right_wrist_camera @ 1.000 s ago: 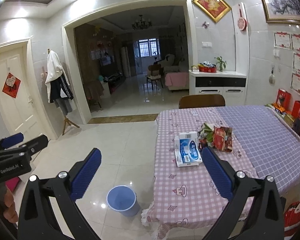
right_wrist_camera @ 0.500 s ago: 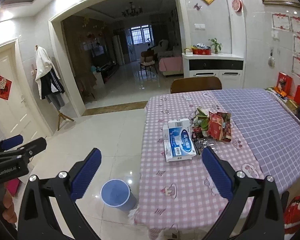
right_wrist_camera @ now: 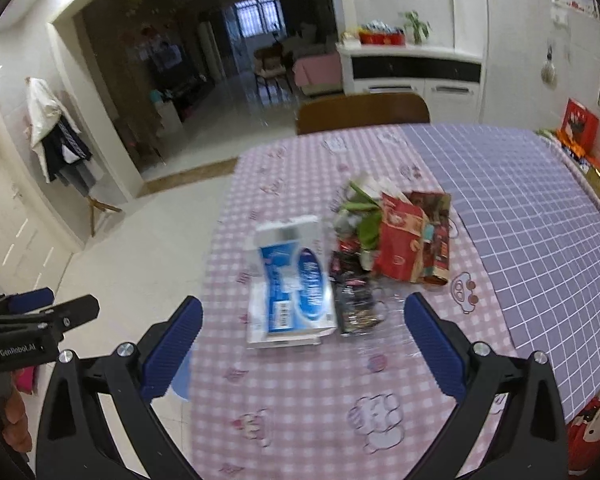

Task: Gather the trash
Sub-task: 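Grasp the white-and-blue box with the left tool while the right tool grasps the red snack bag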

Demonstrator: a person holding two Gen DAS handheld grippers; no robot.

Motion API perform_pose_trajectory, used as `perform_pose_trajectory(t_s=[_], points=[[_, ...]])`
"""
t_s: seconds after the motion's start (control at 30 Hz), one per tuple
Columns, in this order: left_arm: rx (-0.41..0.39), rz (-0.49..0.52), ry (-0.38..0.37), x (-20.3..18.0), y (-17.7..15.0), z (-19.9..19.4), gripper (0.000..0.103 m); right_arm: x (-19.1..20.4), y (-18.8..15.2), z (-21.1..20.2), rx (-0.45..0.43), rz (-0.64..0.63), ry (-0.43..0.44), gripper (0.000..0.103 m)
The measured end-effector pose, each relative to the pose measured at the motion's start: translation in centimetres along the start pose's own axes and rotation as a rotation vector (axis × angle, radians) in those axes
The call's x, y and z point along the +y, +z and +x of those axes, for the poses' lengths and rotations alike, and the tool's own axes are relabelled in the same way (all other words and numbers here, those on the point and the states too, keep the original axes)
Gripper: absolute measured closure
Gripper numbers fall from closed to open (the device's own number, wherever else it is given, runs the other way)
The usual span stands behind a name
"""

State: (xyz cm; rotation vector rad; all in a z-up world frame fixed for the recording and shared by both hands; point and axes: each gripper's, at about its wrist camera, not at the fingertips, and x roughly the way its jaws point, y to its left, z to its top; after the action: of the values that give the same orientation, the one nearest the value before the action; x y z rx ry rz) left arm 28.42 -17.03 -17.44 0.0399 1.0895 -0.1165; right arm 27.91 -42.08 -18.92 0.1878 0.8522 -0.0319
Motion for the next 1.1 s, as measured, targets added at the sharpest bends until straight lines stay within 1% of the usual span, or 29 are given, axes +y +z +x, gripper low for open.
perform_pose_trajectory(t_s=[0.13, 0.2, 0.33, 0.47, 0.53, 0.63, 0.67, 0.7, 0.73, 0.8, 0.83, 0.87, 0.9, 0.93, 1.03, 1.1], points=[[0.086, 0.028, -0.034, -2.8, 1.7, 4.9, 0.008, -3.0, 0.5, 4.1, 0.079, 0.029, -0.045, 0.004], [0.115, 0.047, -0.042, -4.1, 2.3, 6.8, 0.008, -4.5, 0.7, 5.7, 0.114, 0.059, -0.057, 0.004], [0.151, 0.086, -0.05, -6.0, 3.6, 9.9, 0.008, -6.7, 1.6, 8.1, 0.13, 0.087, -0.092, 0.004], [0.158, 0.11, -0.054, -7.5, 5.5, 12.5, 0.008, -8.1, 3.2, 11.1, 0.125, 0.093, -0.146, 0.004], [0.155, 0.125, -0.058, -7.8, 6.1, 13.4, 0.008, -8.7, 4.1, 13.3, 0.139, 0.104, -0.177, 0.005], [0.144, 0.159, -0.071, -8.3, 7.1, 15.4, 0.008, -9.1, 4.8, 15.5, 0.152, 0.116, -0.2, 0.006], [0.147, 0.174, -0.072, -8.4, 7.3, 16.3, 0.008, -9.2, 5.0, 16.4, 0.159, 0.119, -0.209, 0.01], [0.15, 0.18, -0.079, -8.4, 7.4, 17.0, 0.008, -9.3, 5.2, 17.0, 0.163, 0.122, -0.215, 0.029], [0.148, 0.183, -0.089, -8.3, 7.6, 17.4, 0.008, -9.5, 5.2, 18.0, 0.185, 0.128, -0.221, 0.052], [0.139, 0.185, -0.118, -8.2, 7.9, 18.3, 0.008, -10.1, 5.2, 19.2, 0.222, 0.17, -0.195, 0.067], [0.133, 0.184, -0.136, -8.1, 8.1, 18.8, 0.008, -10.3, 5.1, 19.4, 0.232, 0.184, -0.186, 0.079], [0.126, 0.187, -0.144, -8.0, 8.3, 19.3, 0.008, -10.5, 5.0, 19.4, 0.232, 0.189, -0.175, 0.081], [0.118, 0.196, -0.147, -8.1, 8.4, 19.8, 0.008, -10.4, 5.0, 18.9, 0.218, 0.181, -0.176, 0.089], [0.112, 0.205, -0.142, -8.1, 8.5, 20.1, 0.008, -10.3, 5.1, 18.6, 0.207, 0.175, -0.18, 0.095], [0.11, 0.214, -0.145, -8.0, 8.9, 21.4, 0.008, -10.2, 5.2, 16.4, 0.169, 0.182, -0.16, 0.095], [0.096, 0.208, -0.181, -7.8, 9.2, 21.8, 0.008, -10.0, 5.4, 15.0, 0.137, 0.187, -0.153, 0.095]])
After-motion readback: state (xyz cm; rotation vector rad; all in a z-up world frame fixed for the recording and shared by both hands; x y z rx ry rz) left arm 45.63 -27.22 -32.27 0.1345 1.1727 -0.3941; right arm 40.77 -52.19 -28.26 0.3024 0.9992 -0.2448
